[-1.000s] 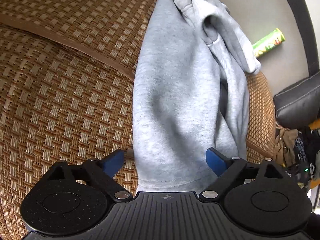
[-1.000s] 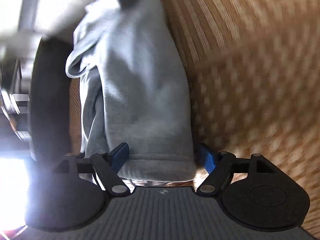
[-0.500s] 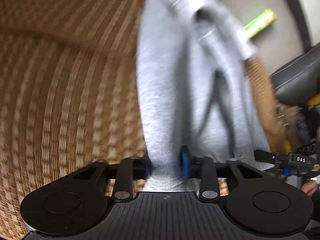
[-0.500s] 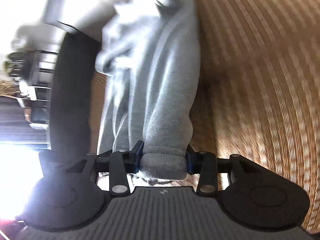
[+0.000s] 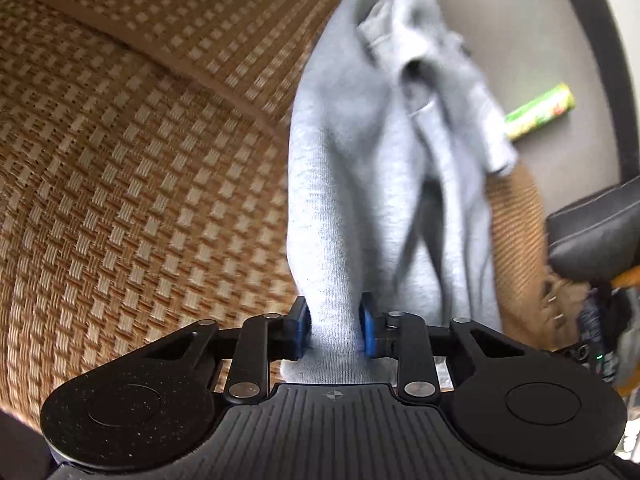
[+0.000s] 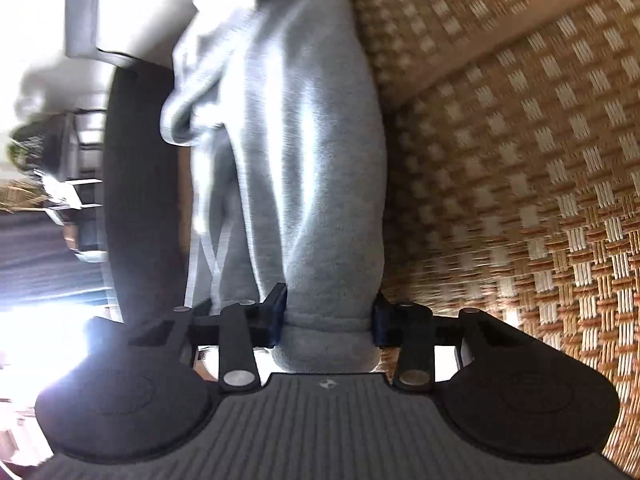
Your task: Fold clothes
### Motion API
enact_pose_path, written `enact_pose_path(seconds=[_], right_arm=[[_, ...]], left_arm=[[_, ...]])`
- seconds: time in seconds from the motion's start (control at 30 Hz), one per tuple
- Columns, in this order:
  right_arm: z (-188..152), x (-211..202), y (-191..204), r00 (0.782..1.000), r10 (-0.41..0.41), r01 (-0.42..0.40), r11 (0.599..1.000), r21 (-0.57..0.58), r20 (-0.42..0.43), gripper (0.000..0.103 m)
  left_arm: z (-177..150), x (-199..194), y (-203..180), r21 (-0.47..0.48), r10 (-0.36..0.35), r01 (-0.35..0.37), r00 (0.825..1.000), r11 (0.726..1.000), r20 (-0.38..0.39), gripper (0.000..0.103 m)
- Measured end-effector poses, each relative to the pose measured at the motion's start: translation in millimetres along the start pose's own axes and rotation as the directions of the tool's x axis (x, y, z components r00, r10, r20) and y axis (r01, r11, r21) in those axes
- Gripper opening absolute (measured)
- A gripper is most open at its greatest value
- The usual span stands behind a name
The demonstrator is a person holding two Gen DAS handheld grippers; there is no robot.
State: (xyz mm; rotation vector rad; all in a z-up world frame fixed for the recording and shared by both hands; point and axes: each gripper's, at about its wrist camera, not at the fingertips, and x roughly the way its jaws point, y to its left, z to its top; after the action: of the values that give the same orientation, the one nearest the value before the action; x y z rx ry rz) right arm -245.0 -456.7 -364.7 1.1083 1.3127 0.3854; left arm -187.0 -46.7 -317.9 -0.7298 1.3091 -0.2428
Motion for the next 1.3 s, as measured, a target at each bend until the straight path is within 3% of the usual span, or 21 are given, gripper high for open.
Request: enact_pose_path(seconds=[0.17, 0.33, 0.5, 0.6, 0.77, 0.97, 1.13, 1.23, 1.27, 1.3], right_arm=[[14, -35, 25, 0.995, 0.096, -0.092, 0.99, 0.102, -0.027, 0.045], [41, -50, 65, 0.989, 0.144, -0.132, 0.945, 0.299, -0.021, 0.045], [80, -69, 110, 0.981, 0.19, -0.194, 0.914, 0.357, 0.046, 0.044], [114, -73, 129, 0.972, 0.209, -0.233, 0.902, 0.362, 0.105, 0.044], [185, -58, 151, 0.952, 0.202, -0.27, 0.907, 0.322, 0.231, 0.044], [278, -6, 140, 0.938, 0.147, -0.245, 0.922, 0.299, 0.313, 0.044], [323, 20, 126, 0.918, 0.156, -0.277, 0.91, 0.308, 0.364, 0.044], [340, 33, 116, 0.908, 0.132, -0.279, 0.898, 0.34, 0.397, 0.044], [345, 38, 109, 0.905, 0.114, -0.276, 0.891, 0.361, 0.41, 0.044], [348, 45, 102, 0.902, 0.084, -0.266, 0.881, 0.39, 0.424, 0.044]], left_arm=[[19, -30, -15, -0.094, -0.075, 0.077, 0.997, 0.993, 0.021, 0.021], [67, -48, -46, -0.242, -0.148, 0.154, 0.988, 0.958, 0.044, 0.021], [138, -68, -77, -0.242, -0.2, 0.217, 0.975, 0.946, 0.092, 0.021], [188, -61, -91, -0.208, -0.233, 0.256, 0.964, 0.944, 0.13, 0.022], [266, -11, -97, -0.243, -0.251, 0.29, 0.952, 0.926, 0.176, 0.022], [324, 58, -92, -0.305, -0.193, 0.261, 0.953, 0.916, 0.235, 0.023], [361, 87, -105, -0.314, -0.18, 0.269, 0.942, 0.91, 0.285, 0.027], [382, 119, -104, -0.349, -0.154, 0.256, 0.943, 0.901, 0.294, 0.033], [388, 133, -101, -0.375, -0.145, 0.25, 0.947, 0.893, 0.287, 0.047], [394, 146, -98, -0.401, -0.136, 0.244, 0.95, 0.883, 0.28, 0.05]])
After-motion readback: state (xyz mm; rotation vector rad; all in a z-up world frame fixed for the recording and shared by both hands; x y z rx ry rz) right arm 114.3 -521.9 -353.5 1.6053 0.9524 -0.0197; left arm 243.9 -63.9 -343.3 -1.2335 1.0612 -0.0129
